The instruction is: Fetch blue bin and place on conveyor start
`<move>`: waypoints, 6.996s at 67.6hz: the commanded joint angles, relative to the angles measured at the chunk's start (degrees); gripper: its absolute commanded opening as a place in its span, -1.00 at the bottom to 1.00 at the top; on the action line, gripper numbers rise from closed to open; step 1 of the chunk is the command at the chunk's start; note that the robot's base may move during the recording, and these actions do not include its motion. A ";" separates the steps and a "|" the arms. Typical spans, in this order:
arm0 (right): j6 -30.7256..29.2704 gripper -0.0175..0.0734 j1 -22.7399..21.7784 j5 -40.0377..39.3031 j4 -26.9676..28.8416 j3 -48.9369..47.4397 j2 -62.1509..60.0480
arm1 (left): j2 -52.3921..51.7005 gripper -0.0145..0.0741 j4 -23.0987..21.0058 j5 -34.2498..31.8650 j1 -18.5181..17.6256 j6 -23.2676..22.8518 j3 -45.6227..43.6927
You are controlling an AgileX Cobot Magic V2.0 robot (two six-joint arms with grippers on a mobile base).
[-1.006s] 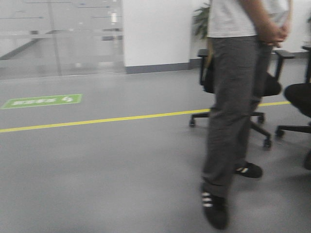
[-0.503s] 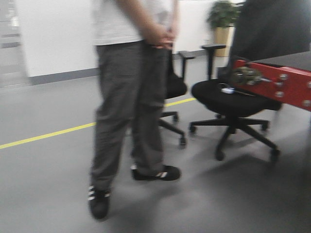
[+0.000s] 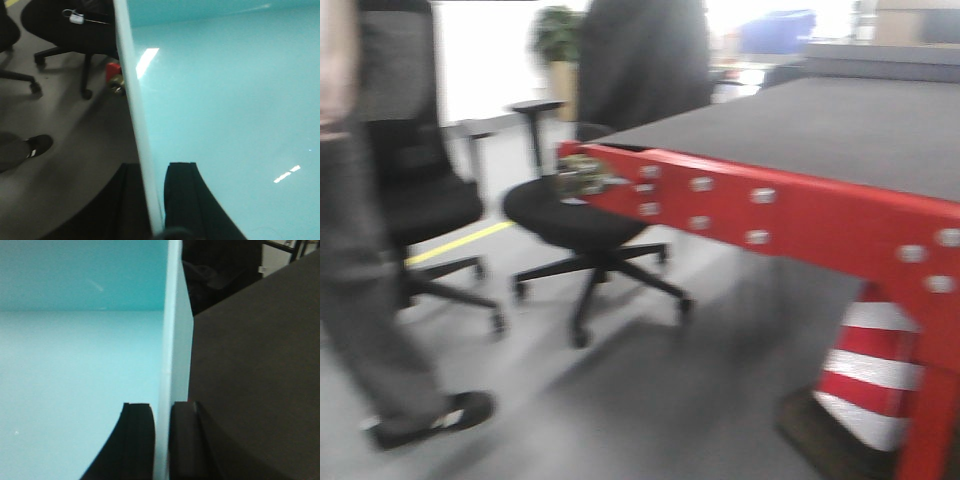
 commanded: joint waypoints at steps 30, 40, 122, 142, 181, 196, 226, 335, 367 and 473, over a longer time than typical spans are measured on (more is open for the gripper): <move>-0.14 -0.95 -0.23 -4.26 -0.07 -0.50 -0.92 | -0.58 -0.92 0.22 -1.08 0.03 0.64 -0.52; -0.14 -0.95 -0.23 -4.26 -0.07 -0.50 -0.92 | -0.58 -0.92 0.22 -1.08 0.03 0.64 -0.52; -0.14 -0.95 -0.23 -4.26 -0.07 -0.50 -0.92 | -0.58 -0.92 0.37 -1.08 0.03 0.64 -0.52; -0.14 -0.95 -0.23 -4.26 -0.07 -0.50 -0.92 | -0.58 -0.92 0.37 -1.08 0.03 0.64 -0.52; -0.14 -0.95 -0.23 -4.26 -0.07 -0.50 -0.92 | -0.58 -0.92 0.37 -1.08 0.03 0.64 -0.52; -0.14 -0.95 -0.23 -4.26 -0.07 -0.50 -0.92 | -0.58 -0.92 0.37 -1.08 0.03 0.64 -0.52; -0.14 -0.95 -0.23 -2.11 1.18 -0.50 -1.06 | -0.58 -0.92 0.34 -4.41 0.03 0.64 -0.52; -0.14 0.10 -0.68 4.98 -0.96 14.61 11.43 | 5.16 0.21 3.43 -11.40 0.41 1.15 22.07; -0.14 -0.97 -13.52 2.03 -3.38 24.05 -5.38 | -18.52 -0.92 7.54 -19.29 12.66 1.15 38.84; -0.14 -0.97 -13.54 -35.05 -8.17 69.55 -59.55 | -63.94 -0.92 11.29 -32.33 13.43 1.15 67.64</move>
